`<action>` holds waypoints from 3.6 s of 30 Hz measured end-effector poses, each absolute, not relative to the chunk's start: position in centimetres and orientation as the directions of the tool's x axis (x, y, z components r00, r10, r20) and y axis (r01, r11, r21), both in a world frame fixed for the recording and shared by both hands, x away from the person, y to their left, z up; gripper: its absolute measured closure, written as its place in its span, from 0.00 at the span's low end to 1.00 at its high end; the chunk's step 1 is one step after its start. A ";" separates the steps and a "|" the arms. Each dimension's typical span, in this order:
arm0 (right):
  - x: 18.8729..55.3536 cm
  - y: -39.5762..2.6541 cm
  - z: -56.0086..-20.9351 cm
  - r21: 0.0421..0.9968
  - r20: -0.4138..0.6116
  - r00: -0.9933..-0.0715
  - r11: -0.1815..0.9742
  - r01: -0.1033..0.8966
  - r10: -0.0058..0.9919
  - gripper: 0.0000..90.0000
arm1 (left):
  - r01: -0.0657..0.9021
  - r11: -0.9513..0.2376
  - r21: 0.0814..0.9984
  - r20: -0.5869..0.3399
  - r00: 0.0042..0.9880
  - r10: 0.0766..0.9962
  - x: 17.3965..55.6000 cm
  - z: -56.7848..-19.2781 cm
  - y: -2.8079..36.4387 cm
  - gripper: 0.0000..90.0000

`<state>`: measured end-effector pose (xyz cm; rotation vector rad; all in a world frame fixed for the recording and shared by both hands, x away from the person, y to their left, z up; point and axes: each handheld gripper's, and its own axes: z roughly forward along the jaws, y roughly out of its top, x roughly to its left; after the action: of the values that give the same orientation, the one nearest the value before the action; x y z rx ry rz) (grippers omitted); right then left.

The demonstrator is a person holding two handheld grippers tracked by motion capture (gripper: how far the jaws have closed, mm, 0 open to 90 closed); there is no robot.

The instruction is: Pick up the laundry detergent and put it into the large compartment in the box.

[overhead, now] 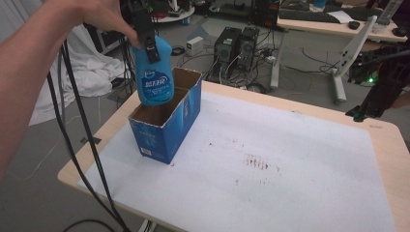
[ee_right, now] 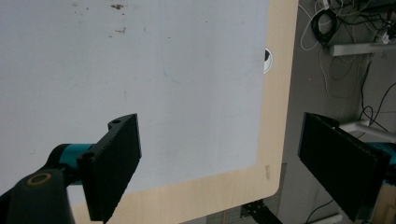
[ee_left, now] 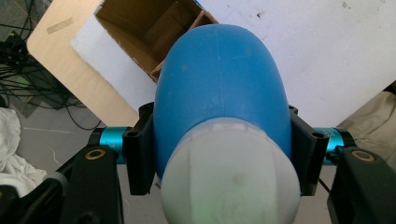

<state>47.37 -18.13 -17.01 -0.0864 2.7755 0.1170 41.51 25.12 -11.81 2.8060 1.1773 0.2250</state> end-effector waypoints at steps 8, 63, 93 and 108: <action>47.3 -17.8 -17.2 0.060 -0.356 -0.933 0.995 -0.075 -0.048 0.14 | 0.686 -0.714 0.138 0.080 0.711 0.698 41.8 -14.2 25.2 0.42; 47.5 -17.3 -19.2 0.031 -0.334 -0.941 0.997 -0.067 -0.053 0.14 | 0.451 -0.889 0.085 0.059 0.888 0.456 42.5 -27.5 25.6 0.42; 47.6 -16.8 -19.5 0.041 -0.321 -0.946 0.997 -0.070 -0.053 0.14 | 0.456 -0.885 0.097 0.044 0.886 0.461 42.7 -28.0 25.6 0.39; 47.6 -16.8 -19.4 0.041 -0.318 -0.946 0.997 -0.072 -0.055 0.14 | 0.459 -0.883 0.102 0.055 0.883 0.465 42.9 -27.0 25.6 0.34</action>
<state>47.56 -16.79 -19.43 -0.0924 2.8170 0.0749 42.87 25.64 -27.00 2.9649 0.7289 0.1195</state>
